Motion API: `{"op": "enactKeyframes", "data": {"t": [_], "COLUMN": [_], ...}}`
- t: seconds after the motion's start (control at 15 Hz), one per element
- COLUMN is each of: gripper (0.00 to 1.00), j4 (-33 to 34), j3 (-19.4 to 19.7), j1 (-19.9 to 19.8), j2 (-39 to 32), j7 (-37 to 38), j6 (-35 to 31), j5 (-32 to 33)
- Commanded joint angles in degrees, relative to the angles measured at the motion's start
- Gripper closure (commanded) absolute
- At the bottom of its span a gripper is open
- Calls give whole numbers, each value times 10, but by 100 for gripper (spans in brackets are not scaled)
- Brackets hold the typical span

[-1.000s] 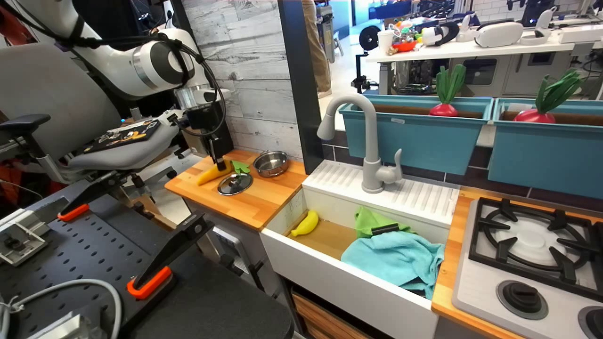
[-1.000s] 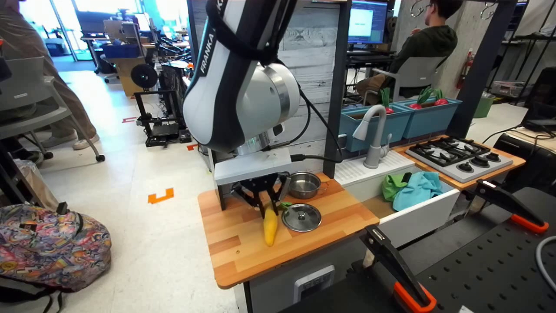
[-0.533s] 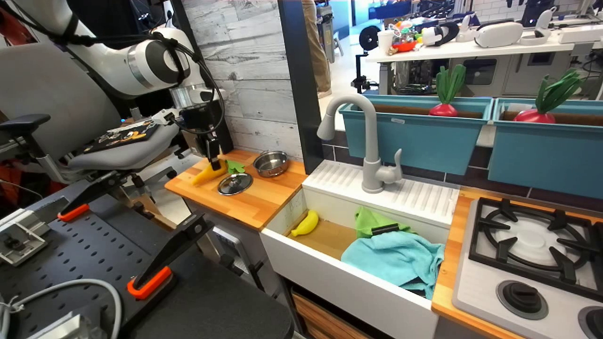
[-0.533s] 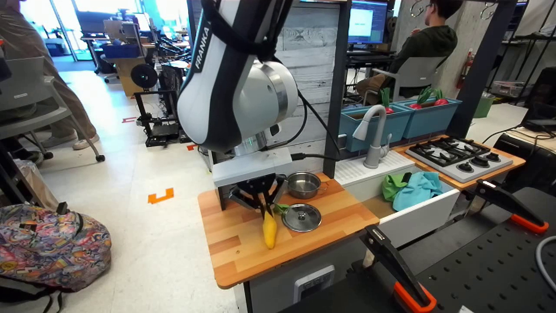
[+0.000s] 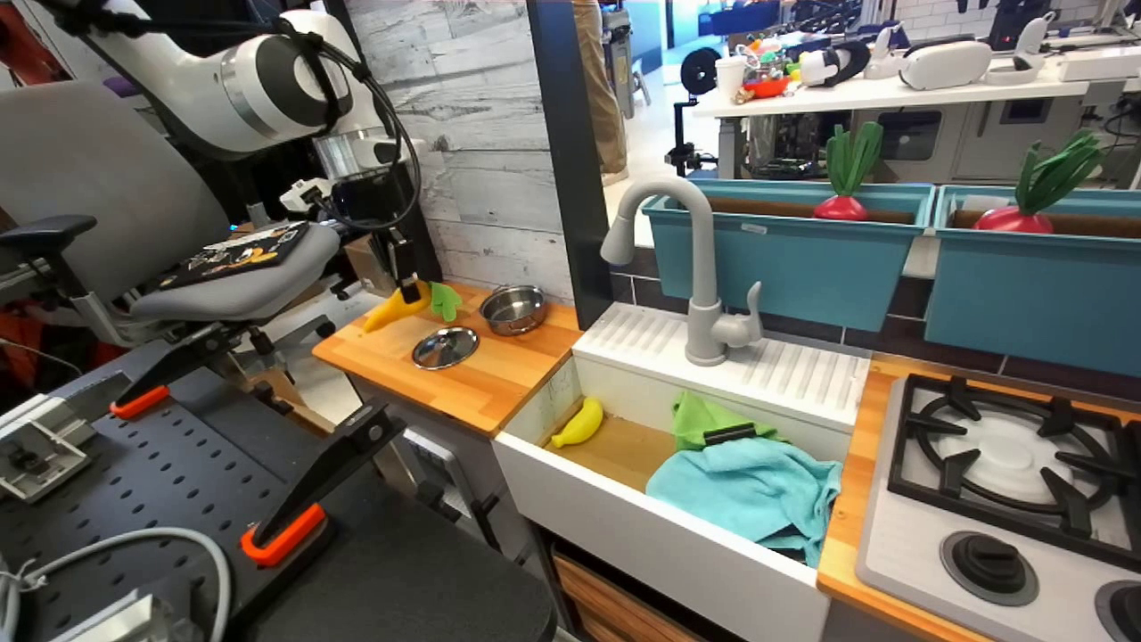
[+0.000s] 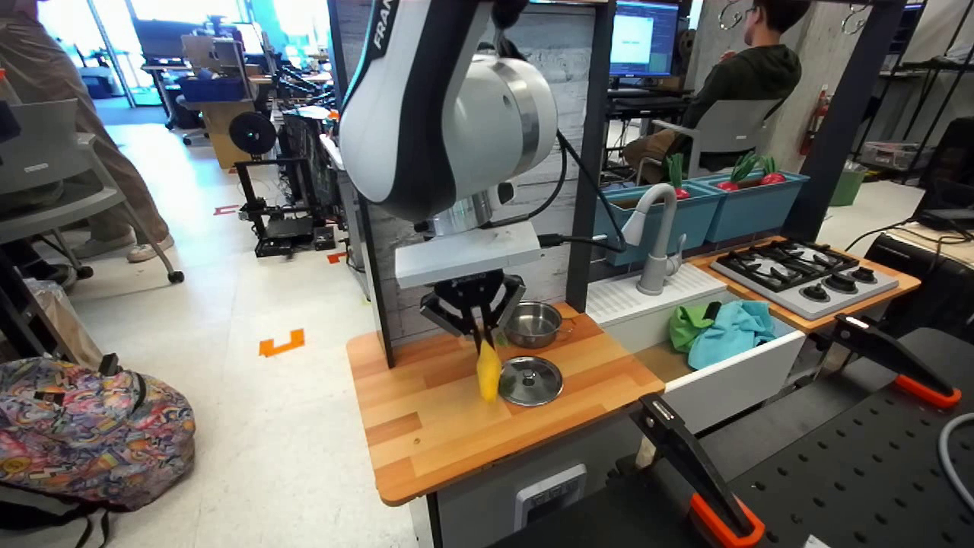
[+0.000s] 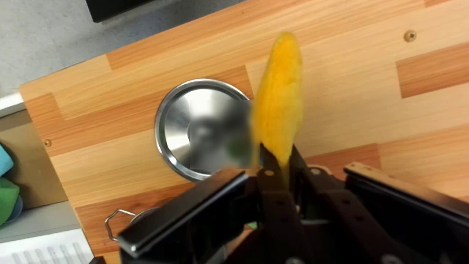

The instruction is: Place the carrot on the silver pan

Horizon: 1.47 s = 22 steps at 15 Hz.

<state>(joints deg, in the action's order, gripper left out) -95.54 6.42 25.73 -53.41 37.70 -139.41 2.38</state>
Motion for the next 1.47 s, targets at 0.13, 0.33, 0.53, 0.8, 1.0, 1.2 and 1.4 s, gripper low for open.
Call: {"op": "enactKeyframes", "data": {"t": [0.13, 0.33, 0.53, 0.8, 1.0, 1.2, 1.4], "gripper": [97, 97, 97, 97, 97, 97, 97], "j4": [-66, -62, -50, -37, -22, -7, 7], "j3": [1, -2, -8, -16, -21, -25, -28], "j1": [-38, -65, -92, -121, -136, -148, -160], "j2": [53, 51, 45, 39, 29, 18, 3], "j7": [5, 9, 8, 7, 10, 14, 22], "j6": [-58, -73, -77, -78, -76, -71, -67], "j5": [-5, -20, -38, -72, -101, -122, -142]}}
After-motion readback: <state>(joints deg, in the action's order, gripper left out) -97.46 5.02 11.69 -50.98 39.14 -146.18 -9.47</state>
